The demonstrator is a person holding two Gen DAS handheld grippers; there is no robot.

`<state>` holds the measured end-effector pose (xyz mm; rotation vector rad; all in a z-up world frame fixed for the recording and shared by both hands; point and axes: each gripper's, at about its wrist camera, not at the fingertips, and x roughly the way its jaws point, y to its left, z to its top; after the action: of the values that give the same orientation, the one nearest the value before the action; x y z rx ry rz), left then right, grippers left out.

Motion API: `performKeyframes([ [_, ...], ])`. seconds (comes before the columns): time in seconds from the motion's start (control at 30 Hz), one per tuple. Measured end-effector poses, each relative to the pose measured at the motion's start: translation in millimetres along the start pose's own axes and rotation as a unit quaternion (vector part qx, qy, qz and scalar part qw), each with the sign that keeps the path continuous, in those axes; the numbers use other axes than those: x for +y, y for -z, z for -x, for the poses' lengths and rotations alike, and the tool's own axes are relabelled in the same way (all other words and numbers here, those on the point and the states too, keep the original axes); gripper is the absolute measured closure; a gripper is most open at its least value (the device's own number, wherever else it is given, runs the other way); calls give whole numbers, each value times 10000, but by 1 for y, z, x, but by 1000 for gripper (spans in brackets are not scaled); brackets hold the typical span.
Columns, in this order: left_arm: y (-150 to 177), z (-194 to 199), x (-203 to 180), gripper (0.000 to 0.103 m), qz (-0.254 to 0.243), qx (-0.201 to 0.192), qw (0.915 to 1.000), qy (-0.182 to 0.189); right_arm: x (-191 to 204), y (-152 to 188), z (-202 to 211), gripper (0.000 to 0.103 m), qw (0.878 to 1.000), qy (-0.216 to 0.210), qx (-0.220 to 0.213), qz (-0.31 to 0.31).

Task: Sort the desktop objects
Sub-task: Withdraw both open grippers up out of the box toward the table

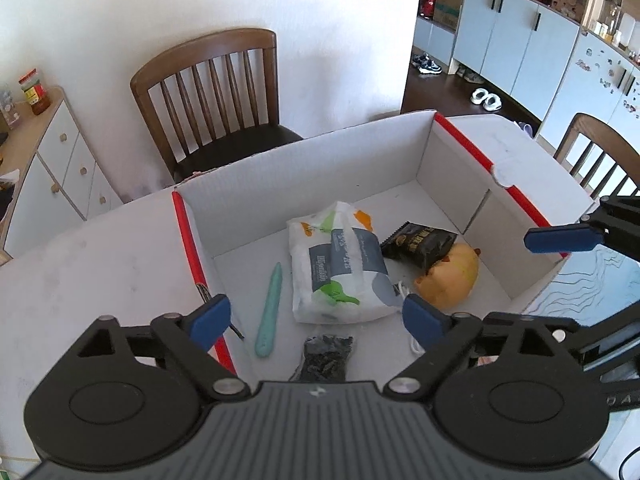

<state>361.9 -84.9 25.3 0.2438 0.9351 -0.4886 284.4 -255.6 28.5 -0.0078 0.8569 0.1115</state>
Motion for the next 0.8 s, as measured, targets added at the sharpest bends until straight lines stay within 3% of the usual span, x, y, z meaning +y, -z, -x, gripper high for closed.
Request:
performKeyframes([
  [0.23, 6, 14, -9, 0, -89, -204, 9998, -15, -1, 6, 12, 20, 9999, 0, -98, -101],
  [0.8, 36, 60, -17, 0, -33, -476, 9987, 190, 17, 28, 48, 18, 9995, 178, -224, -125],
])
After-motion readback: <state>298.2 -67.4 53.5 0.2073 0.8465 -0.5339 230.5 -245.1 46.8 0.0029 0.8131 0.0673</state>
